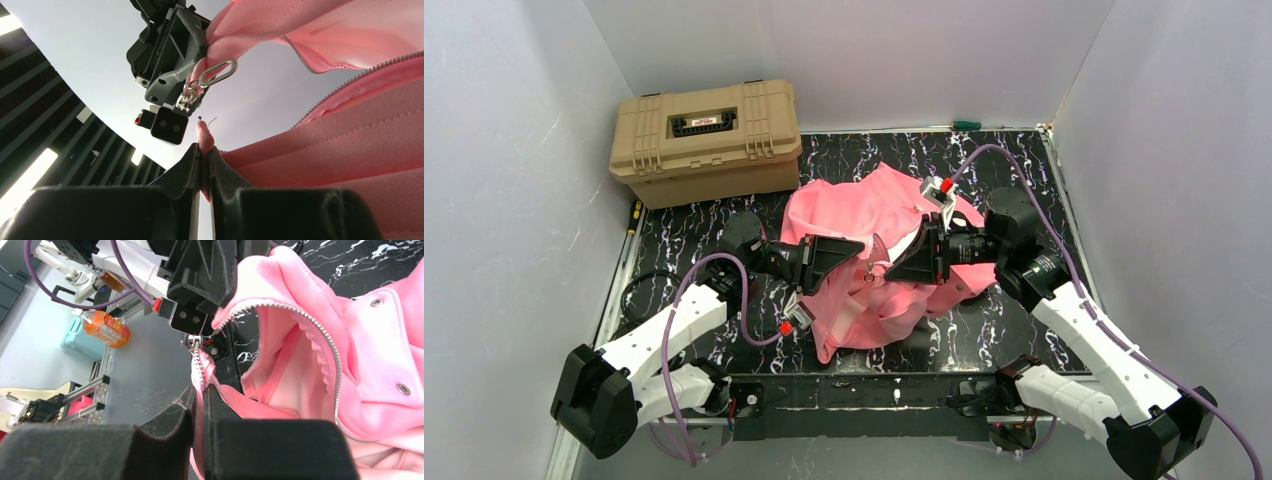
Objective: Zip up the jacket
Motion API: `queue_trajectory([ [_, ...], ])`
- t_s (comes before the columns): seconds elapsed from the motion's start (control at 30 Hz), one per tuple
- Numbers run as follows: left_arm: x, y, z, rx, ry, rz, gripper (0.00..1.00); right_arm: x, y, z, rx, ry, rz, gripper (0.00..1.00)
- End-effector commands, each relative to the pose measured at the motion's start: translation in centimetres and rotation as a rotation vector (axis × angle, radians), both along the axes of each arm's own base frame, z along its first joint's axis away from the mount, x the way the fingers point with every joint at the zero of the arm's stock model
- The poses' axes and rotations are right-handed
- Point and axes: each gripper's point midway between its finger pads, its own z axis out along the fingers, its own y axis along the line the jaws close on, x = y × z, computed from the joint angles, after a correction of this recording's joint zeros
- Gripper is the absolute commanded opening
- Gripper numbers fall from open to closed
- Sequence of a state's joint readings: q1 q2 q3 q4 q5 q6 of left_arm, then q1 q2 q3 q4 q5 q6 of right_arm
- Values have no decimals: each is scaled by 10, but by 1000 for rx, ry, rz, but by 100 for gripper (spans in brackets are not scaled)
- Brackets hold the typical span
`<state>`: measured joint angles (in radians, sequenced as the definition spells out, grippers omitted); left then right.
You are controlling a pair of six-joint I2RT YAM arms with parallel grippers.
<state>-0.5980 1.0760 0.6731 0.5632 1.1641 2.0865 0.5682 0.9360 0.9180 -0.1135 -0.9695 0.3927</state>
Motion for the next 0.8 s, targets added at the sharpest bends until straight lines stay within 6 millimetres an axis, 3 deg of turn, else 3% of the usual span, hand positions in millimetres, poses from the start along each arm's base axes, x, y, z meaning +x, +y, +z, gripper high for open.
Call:
queue_trajectory([
  [0.0, -7, 3, 25, -63, -234, -9, 0, 6, -1, -10, -43, -15, -39, 1],
  [0.17, -5, 7, 15, -44, -177, 19, 0, 10, -6, -20, -102, -35, -72, 1],
  [0.23, -7, 10, -2, -20, -107, 28, 0, 10, -9, -23, -125, -44, -80, 1],
  [0.43, -29, 25, -94, 117, 88, 16, 0, 12, -25, -36, -214, -86, -161, 1],
  [0.6, -16, 40, -162, 249, 358, 181, 20, 14, -33, -40, -237, -91, -221, 1],
  [0.77, -15, 56, -190, 306, 647, 297, 58, 16, -38, -39, -259, -105, -245, 1],
])
